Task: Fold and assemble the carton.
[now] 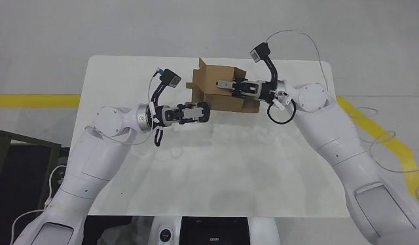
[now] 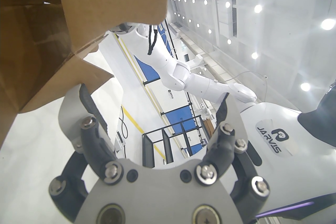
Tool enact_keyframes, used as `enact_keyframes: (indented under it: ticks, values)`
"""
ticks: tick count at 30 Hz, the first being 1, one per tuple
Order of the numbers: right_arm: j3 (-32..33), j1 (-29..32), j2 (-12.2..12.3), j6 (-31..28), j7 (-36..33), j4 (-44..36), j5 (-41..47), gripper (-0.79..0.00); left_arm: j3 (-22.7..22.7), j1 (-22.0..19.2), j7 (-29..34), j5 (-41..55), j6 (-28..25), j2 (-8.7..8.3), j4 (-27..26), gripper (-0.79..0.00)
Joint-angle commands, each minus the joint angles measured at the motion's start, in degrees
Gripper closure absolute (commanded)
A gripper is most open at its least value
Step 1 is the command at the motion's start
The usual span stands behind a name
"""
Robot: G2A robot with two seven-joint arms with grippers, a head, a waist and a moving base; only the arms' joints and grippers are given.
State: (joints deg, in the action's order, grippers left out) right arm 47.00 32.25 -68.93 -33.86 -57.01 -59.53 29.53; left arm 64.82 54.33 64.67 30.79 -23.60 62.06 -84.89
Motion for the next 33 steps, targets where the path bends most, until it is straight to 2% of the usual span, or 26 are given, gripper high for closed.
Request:
enact_keyframes:
  ticks: [1, 23, 33]
  values:
    - [0.06, 0.26, -0.10, 0.13, -0.05, -0.39, -0.10, 0.000, -0.11, 0.00, 0.09, 0.26, 0.00, 0.05, 0.03, -0.785]
    - [1.55, 3.37, -1.00, 1.60, -0.30, -3.16, -0.76, 0.000, 2.30, 0.27, 0.00, -0.08, -0.16, -0.20, 0.39, -0.785]
    - [2.66, 3.90, -1.23, 1.74, -1.11, -3.49, -0.93, 0.000, 1.93, 0.36, 0.47, 0.24, 0.10, -0.09, 0.30, -0.785]
